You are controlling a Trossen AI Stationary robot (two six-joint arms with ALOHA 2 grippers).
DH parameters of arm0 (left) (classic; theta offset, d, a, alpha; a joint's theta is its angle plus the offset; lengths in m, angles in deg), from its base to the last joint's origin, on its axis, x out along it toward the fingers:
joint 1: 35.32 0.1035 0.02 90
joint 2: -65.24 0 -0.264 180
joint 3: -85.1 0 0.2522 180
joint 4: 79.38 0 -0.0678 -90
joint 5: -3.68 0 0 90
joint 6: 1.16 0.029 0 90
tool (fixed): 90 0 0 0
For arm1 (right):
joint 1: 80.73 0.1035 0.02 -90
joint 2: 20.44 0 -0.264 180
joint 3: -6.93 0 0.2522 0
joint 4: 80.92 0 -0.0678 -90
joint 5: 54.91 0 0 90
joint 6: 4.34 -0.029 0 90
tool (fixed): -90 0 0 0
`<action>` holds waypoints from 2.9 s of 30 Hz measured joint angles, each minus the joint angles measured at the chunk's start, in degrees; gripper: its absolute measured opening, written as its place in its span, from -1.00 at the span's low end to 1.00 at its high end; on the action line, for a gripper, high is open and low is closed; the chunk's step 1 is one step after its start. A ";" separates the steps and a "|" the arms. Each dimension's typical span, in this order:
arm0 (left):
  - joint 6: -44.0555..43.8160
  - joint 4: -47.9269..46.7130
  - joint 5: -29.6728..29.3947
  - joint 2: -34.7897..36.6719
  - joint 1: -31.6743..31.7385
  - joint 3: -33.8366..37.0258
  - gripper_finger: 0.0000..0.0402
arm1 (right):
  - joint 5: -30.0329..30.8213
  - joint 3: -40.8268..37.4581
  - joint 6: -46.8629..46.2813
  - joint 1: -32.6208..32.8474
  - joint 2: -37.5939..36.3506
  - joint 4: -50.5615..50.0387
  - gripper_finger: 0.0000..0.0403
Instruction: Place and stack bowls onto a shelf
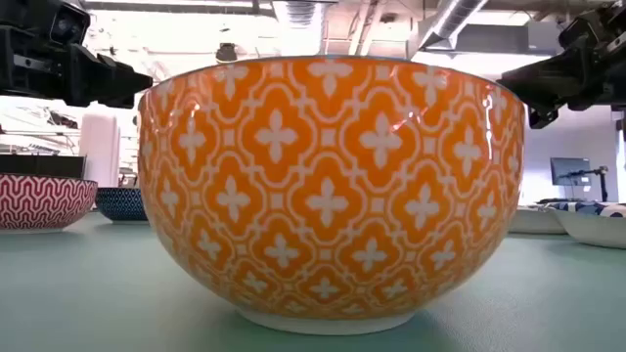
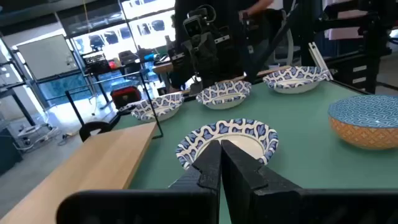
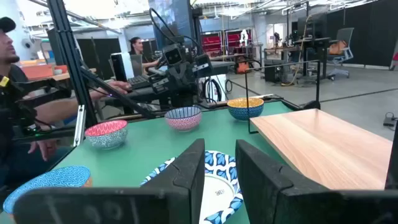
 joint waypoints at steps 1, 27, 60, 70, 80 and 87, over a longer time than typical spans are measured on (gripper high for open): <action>0.00 0.01 -0.01 -0.01 0.02 0.00 -1.00 | -0.02 -0.02 0.00 0.00 -0.02 -0.02 -0.42; 0.00 -0.01 0.00 0.00 0.00 -0.01 -1.00 | -0.01 -0.01 -0.01 0.00 -0.01 -0.01 -0.42; -8.49 2.07 -2.81 0.03 0.02 0.00 -1.00 | -0.01 -0.01 -0.01 0.00 -0.01 -0.01 -0.42; -20.64 3.41 -20.27 0.02 0.06 -0.54 -0.98 | 0.09 -0.02 -4.34 -0.02 0.05 7.46 -0.42; -44.34 -12.54 -38.86 -3.19 0.06 -14.93 -0.66 | 9.30 2.74 -24.27 -0.07 0.01 23.52 -0.42; -43.26 -19.30 -44.35 -18.16 0.24 -26.79 -0.52 | 8.55 4.75 -30.60 -0.04 3.15 14.81 -0.42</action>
